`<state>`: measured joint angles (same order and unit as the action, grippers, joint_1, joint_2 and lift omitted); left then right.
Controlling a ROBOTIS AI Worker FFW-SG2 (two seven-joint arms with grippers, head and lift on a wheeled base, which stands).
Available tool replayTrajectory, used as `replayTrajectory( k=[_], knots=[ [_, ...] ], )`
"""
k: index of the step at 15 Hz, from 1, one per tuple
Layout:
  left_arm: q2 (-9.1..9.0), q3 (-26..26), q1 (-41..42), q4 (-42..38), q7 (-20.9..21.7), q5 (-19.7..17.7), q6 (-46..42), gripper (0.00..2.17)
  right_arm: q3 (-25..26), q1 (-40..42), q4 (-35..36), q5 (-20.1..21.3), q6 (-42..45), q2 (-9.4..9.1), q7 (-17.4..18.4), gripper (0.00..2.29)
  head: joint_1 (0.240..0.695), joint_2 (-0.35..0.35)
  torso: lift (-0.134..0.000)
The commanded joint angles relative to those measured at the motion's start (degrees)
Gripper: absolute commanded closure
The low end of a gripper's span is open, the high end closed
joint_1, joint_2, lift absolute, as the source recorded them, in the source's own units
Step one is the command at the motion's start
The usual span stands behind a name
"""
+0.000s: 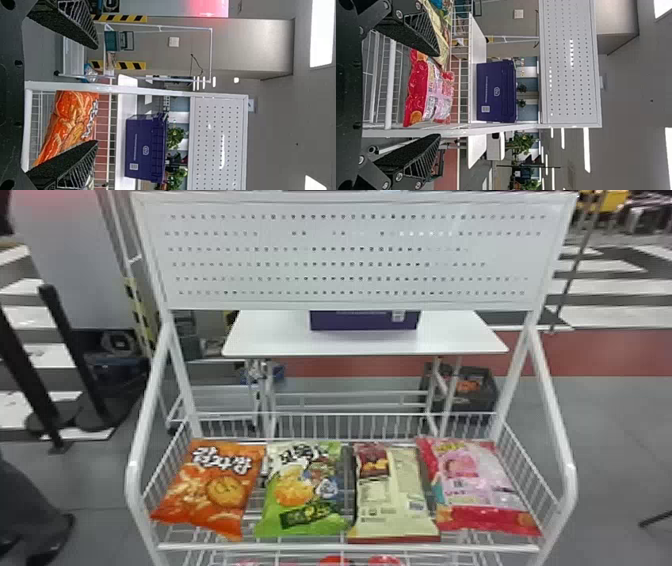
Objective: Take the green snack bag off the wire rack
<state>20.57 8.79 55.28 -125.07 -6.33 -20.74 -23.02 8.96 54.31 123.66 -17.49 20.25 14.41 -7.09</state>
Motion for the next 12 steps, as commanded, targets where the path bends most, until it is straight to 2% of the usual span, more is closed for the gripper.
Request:
replayTrajectory(
  k=[1,10,12],
  knots=[
    [0.0,0.0,0.0,0.09,0.0,0.0,-0.22,0.03,0.0,0.01,0.0,0.0,0.0,0.09,-0.03,0.17,0.499,0.0,0.0],
    [0.0,-0.61,-0.35,0.26,0.09,0.17,-0.22,0.03,0.09,-0.26,0.0,0.0,0.0,0.18,-0.03,0.17,0.499,0.0,0.0],
    [-0.09,-3.78,-3.34,0.97,0.26,2.64,0.66,0.03,0.0,-0.35,0.0,0.0,0.0,0.0,0.06,0.17,0.499,0.0,0.0]
  ],
)
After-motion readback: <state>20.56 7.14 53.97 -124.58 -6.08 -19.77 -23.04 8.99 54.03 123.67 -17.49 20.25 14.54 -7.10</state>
